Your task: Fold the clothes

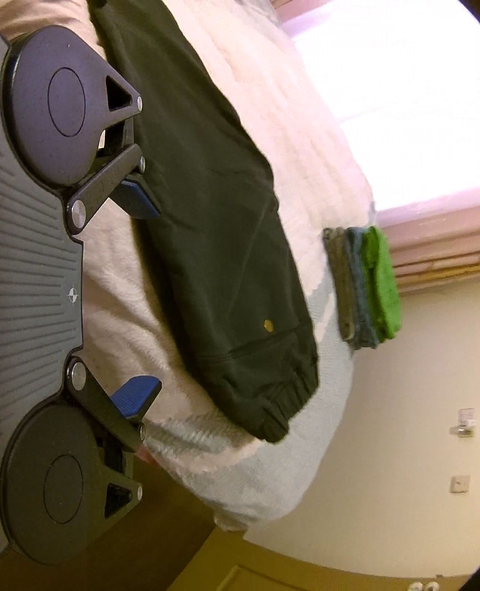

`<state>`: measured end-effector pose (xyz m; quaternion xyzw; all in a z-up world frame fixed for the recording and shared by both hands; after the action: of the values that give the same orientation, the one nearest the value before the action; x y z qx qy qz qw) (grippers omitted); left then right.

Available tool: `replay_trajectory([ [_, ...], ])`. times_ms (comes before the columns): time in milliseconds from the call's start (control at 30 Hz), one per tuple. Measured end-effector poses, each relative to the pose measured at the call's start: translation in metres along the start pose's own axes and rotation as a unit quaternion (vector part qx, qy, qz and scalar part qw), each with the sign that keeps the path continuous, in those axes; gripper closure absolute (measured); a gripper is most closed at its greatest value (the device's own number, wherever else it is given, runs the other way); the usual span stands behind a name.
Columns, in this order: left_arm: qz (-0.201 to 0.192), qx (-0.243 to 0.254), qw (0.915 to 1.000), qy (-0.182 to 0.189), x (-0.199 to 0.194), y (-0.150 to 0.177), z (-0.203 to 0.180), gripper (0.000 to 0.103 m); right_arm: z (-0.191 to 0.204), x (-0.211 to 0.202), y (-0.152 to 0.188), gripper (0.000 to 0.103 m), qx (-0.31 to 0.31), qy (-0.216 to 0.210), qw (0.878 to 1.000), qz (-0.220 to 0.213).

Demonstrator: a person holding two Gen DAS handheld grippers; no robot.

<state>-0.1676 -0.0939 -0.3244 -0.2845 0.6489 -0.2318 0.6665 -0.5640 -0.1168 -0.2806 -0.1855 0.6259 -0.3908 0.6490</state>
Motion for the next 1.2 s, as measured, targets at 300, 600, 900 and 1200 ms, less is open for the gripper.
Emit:
replay_trajectory([
  [300, -0.038, -0.029, 0.9987, -0.015, -0.069, 0.042, 0.017, 0.052, 0.007, -0.061, 0.032, 0.009, -0.005, -0.017, 1.0, -0.023],
  [600, -0.059, -0.035, 0.9975, -0.016, -0.102, 0.057, 0.018, 0.052, 0.017, -0.088, 0.045, 0.009, -0.01, -0.041, 0.998, -0.041],
  [900, -0.038, -0.083, 0.9958, -0.001, -0.078, 0.063, 0.044, 0.054, 0.031, -0.063, 0.047, 0.009, -0.025, -0.049, 0.998, -0.014],
  [1200, -0.07, -0.306, 0.9479, 0.054, -0.031, 0.052, 0.159, 0.07, 0.033, 0.003, 0.036, 0.034, 0.15, -0.245, 0.957, 0.05],
])
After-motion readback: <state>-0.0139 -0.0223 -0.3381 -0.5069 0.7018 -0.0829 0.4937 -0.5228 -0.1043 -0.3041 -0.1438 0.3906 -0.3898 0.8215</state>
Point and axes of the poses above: each gripper's, at about its wrist camera, not at the fingertips, and x roughly the way its jaws point, z to its left, y to its underside, the point moved 1 cm from there along x, roughly the way its jaws point, and after that the axes turned 1 degree about x, right-handed, at the moved point
